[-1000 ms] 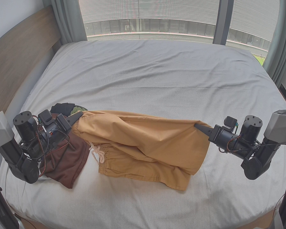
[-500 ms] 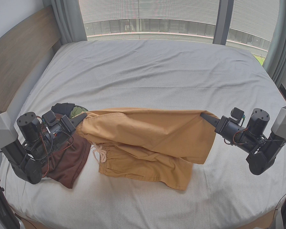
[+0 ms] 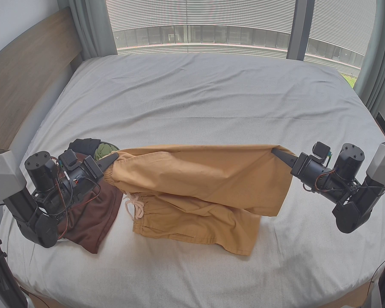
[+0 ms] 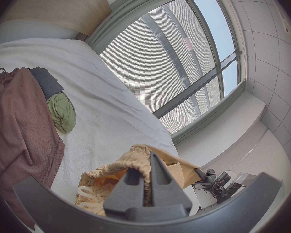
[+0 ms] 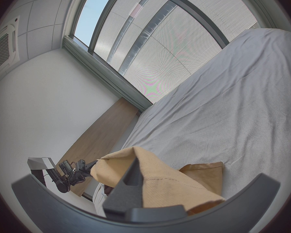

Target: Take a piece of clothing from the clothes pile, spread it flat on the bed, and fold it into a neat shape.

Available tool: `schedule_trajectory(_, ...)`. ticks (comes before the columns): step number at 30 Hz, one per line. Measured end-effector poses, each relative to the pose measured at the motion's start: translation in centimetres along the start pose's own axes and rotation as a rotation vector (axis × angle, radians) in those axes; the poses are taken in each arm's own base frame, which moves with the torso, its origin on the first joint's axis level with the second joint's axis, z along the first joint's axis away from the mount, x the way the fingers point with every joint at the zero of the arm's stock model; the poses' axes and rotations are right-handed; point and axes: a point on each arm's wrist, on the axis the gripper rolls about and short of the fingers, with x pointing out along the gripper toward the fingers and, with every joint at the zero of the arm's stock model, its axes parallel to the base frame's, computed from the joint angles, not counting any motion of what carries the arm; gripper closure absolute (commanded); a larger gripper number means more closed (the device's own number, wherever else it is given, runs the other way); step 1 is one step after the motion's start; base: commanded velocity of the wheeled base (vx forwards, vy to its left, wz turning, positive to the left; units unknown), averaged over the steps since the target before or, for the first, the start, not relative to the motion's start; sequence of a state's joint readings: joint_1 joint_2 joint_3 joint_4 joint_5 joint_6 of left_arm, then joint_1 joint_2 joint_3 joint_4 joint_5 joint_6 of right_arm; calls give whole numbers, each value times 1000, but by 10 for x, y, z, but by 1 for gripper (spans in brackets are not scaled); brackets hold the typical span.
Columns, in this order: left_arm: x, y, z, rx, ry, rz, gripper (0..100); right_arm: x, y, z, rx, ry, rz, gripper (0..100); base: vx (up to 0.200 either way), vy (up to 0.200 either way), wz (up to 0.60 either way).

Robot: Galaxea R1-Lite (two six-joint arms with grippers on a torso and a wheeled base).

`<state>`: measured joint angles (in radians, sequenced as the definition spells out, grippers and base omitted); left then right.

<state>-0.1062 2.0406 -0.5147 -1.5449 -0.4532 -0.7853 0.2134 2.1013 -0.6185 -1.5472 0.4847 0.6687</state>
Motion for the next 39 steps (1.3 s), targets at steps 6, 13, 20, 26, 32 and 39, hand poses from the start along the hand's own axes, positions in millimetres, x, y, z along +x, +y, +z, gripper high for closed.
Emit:
schedule_trajectory(6,2,1,-1,0,1,1,100,-1,-4,6,-7,-20,-9,100,0,0,0)
schedule_trajectory(13,4,2,2,4,-7,-4,100,-2,-8,13,-16,-45,-17,100,0,0,0)
schedule_trajectory(20,5,3,3,12,-12,-5,100,-3,-12,19,-22,-63,-25,100,0,0,0)
schedule_trajectory(26,7,9,0,69,-11,17,100,-5,-15,22,-25,-76,-36,100,0,0,0)
schedule_trajectory(32,9,12,-2,69,-10,27,100,-6,-17,25,-26,-83,-41,100,0,0,0)
schedule_trajectory(39,10,13,-3,68,-7,29,100,-6,-18,25,-25,-83,-42,100,0,0,0)
